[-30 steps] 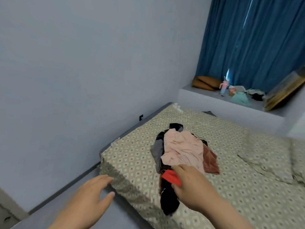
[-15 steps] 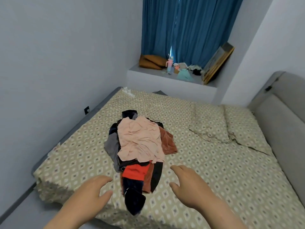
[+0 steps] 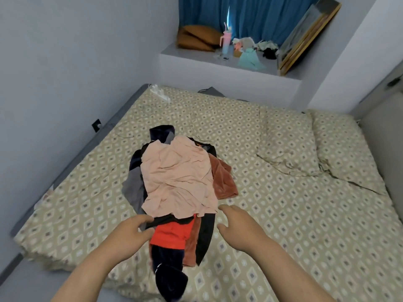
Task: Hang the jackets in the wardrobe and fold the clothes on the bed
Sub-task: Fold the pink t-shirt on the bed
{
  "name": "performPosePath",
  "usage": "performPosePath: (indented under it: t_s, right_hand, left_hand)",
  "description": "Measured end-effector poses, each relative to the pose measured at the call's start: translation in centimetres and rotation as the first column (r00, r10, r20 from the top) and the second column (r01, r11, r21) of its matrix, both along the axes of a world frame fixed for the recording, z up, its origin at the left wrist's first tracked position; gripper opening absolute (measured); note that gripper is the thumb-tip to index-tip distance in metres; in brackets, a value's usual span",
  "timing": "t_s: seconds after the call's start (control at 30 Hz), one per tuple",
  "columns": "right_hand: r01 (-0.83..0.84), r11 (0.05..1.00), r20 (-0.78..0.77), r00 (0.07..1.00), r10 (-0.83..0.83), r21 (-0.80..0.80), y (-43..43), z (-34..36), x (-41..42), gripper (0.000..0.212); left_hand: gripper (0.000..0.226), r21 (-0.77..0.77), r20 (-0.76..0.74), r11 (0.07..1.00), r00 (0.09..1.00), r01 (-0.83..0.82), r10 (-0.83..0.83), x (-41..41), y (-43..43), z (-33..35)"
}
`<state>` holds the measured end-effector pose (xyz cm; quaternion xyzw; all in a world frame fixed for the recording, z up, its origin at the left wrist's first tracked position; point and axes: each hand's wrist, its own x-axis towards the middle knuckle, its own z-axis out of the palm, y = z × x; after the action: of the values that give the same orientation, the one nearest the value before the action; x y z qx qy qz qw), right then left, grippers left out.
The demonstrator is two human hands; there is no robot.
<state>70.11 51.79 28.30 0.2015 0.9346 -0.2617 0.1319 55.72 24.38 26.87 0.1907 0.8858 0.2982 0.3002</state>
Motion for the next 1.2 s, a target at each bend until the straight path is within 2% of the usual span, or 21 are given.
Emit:
performPosePath:
  t_s: [0.1,0.2,0.4,0.43,0.53,0.6,0.67,0.8,0.9,0.97,1.0,1.03,1.07,1.13,1.17,1.2]
  right_hand:
    - [0.008,0.997,0.056,0.998,-0.004,-0.071,0.7,-2.7,-4.0,0.052]
    - [0.050,0.990,0.110,0.993,-0.035,-0.133,1.3,-6.4,-8.0,0.050]
    - [0.215,0.950,0.219,0.962,-0.165,-0.228,2.4,-17.7,-14.5,0.052]
    - [0.231,0.945,0.231,0.957,-0.177,-0.231,2.5,-19.8,-15.4,0.051]
    - [0.306,0.911,0.294,0.929,-0.224,-0.275,2.4,-25.5,-18.2,0.046]
    - [0.390,0.876,0.333,0.897,-0.292,-0.283,2.7,-28.4,-20.2,0.034]
    - [0.456,0.852,0.343,0.867,-0.361,-0.257,3.1,-30.8,-21.8,0.009]
    - [0.576,0.766,0.298,0.813,-0.500,-0.286,3.0,-33.4,-23.9,0.024]
    - [0.611,0.713,0.264,0.792,-0.551,-0.345,2.0,-33.3,-24.4,0.016]
    - [0.615,0.696,0.269,0.789,-0.553,-0.372,1.0,-32.5,-24.6,0.028]
    - [0.628,0.670,0.264,0.776,-0.573,-0.396,0.5,-31.8,-24.8,0.027]
    - [0.648,0.617,0.270,0.755,-0.597,-0.447,-0.1,-30.9,-25.0,0.022]
    - [0.672,0.518,0.306,0.720,-0.623,-0.529,-0.6,-29.8,-25.3,0.020]
    - [0.714,0.206,0.468,0.620,-0.630,-0.669,-1.3,-27.5,-26.1,0.031]
    - [0.718,0.064,0.540,0.576,-0.614,-0.693,-1.5,-26.3,-26.3,0.034]
    - [0.711,-0.033,0.587,0.552,-0.592,-0.702,-1.6,-25.3,-26.4,0.033]
  left_hand:
    - [0.035,-0.012,0.065,1.000,0.998,-0.014,0.015,-3.9,1.2,-3.4]
    - [0.036,-0.005,0.160,0.994,0.981,-0.112,0.111,-8.1,2.4,-8.0]
    - [0.052,-0.121,0.280,0.974,0.934,-0.193,0.220,-15.7,4.9,-19.9]
    - [0.049,-0.131,0.286,0.969,0.928,-0.208,0.238,-16.9,5.4,-21.9]
    - [0.012,-0.144,0.235,0.945,0.917,-0.295,0.322,-19.4,6.3,-27.0]
    - [0.018,-0.185,0.223,0.933,0.912,-0.308,0.345,-20.2,6.7,-29.5]
    - [0.037,-0.222,0.207,0.933,0.921,-0.285,0.330,-20.5,6.7,-31.2]
    - [0.049,-0.176,0.186,0.919,0.904,-0.354,0.384,-20.1,5.9,-32.5]
    - [0.050,-0.098,0.153,0.905,0.893,-0.413,0.424,-19.7,5.9,-31.9]
    - [0.044,-0.074,0.264,0.881,0.842,-0.468,0.470,-19.1,6.1,-30.7]
    - [0.040,-0.045,0.348,0.870,0.809,-0.490,0.474,-18.7,6.4,-29.8]
    - [0.033,-0.002,0.408,0.869,0.793,-0.495,0.453,-18.2,6.7,-28.6]
    - [0.024,0.057,0.422,0.881,0.811,-0.469,0.405,-17.6,7.1,-27.2]
    - [0.016,0.164,0.357,0.933,0.901,-0.321,0.247,-16.4,7.9,-24.2]
    - [0.020,0.180,0.314,0.955,0.934,-0.233,0.169,-15.7,8.2,-23.1]
    - [0.028,0.187,0.289,0.970,0.952,-0.154,0.096,-14.8,8.3,-22.2]
